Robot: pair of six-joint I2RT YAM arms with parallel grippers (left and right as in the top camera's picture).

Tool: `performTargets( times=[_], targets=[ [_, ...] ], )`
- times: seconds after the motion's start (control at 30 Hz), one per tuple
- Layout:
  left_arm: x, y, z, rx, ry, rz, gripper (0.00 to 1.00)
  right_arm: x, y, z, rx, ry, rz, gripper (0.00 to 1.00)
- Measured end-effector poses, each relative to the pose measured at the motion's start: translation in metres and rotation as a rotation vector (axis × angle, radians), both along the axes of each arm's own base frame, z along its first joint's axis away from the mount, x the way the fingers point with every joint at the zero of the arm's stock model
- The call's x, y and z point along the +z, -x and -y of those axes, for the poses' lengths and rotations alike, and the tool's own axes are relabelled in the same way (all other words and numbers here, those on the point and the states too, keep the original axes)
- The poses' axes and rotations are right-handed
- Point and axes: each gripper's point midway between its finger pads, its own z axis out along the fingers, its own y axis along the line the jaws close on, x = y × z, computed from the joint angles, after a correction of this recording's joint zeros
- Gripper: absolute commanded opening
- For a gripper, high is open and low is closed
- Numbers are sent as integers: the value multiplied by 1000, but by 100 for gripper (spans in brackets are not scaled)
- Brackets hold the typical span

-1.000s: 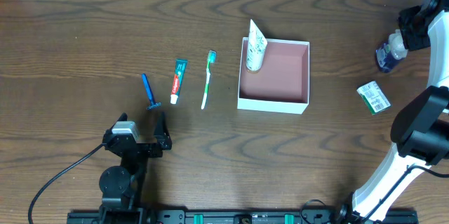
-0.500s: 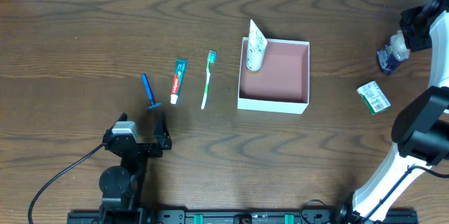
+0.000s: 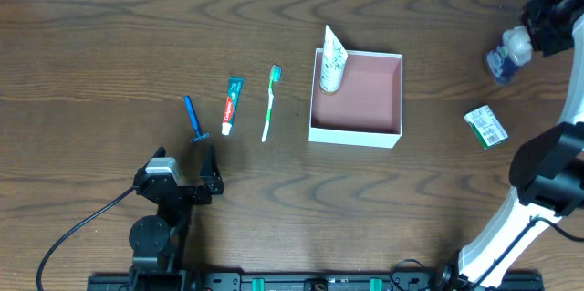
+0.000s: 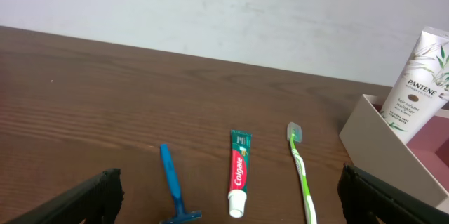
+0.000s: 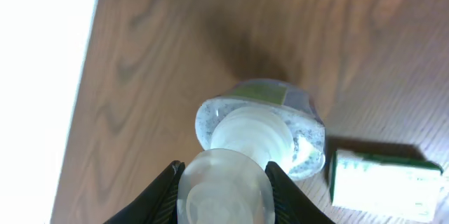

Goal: Pack container
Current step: 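Carry the soap bottle with right gripper into the box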

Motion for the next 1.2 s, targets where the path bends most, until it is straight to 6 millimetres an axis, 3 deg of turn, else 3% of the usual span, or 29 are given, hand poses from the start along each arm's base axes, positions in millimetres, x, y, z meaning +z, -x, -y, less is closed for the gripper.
performTargets(
  times=[0.2,0.37,0.47,0.7,1.2],
  targets=[
    [0,0,0,0,0,0,98,51,14,-34,92,11,60,29],
    [0,0,0,0,0,0,98,96,22,-94,237,31,144,31],
    [0,0,0,0,0,0,98,111,26,-133,326,25,174,31],
    [0,0,0,0,0,0,98,111,28,-201,480,11,171,31],
    [0,0,0,0,0,0,98,103,43,-274,559,-15,137,33]
  ],
)
